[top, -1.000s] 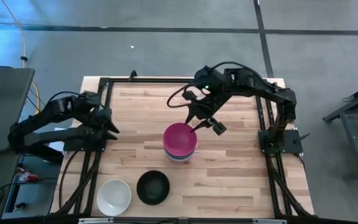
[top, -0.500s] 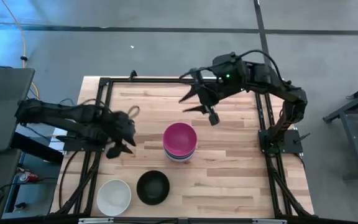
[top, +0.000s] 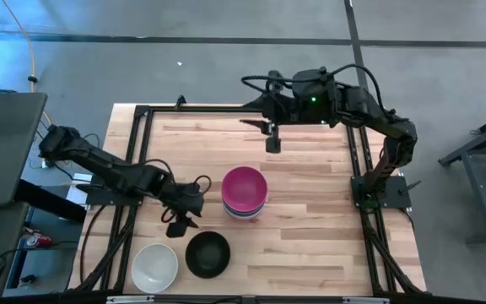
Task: Nest bowls inside each other
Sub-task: Stack the black bowl on the pink bowl
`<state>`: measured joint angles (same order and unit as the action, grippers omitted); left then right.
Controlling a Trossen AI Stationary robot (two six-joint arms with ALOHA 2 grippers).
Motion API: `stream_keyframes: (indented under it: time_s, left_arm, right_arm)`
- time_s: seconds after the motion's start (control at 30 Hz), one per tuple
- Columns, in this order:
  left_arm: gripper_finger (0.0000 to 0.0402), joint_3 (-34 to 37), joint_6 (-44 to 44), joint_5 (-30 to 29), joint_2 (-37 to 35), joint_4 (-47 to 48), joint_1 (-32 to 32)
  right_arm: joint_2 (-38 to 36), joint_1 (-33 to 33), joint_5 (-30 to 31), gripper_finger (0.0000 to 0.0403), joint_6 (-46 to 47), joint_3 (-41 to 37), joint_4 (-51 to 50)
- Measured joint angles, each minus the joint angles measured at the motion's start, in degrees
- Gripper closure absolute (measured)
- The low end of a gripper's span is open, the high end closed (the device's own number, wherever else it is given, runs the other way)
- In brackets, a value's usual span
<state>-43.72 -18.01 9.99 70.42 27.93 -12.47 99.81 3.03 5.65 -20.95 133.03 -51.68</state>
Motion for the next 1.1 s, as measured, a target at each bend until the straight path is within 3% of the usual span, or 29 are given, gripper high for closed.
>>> stream_keyframes:
  time_s: [0.27, 0.47, 1.1]
  left_arm:
    - [0.0227, -1.75, -8.52, -5.92, 4.69, -1.71, -3.04]
    - [0.0227, -4.19, -10.53, -7.4, 7.96, -2.43, -4.88]
    - [0.0227, -6.85, -15.05, -8.92, 16.38, -1.78, -8.02]
  right_arm:
    - [0.0, 0.0, 17.94, 0.0263, 2.97, 0.0, 0.26]
    - [0.02, 0.03, 26.45, 0.0263, 3.97, 0.0, 0.59]
    - [0.04, 0.76, 28.66, 0.0263, 4.63, 0.0, -0.23]
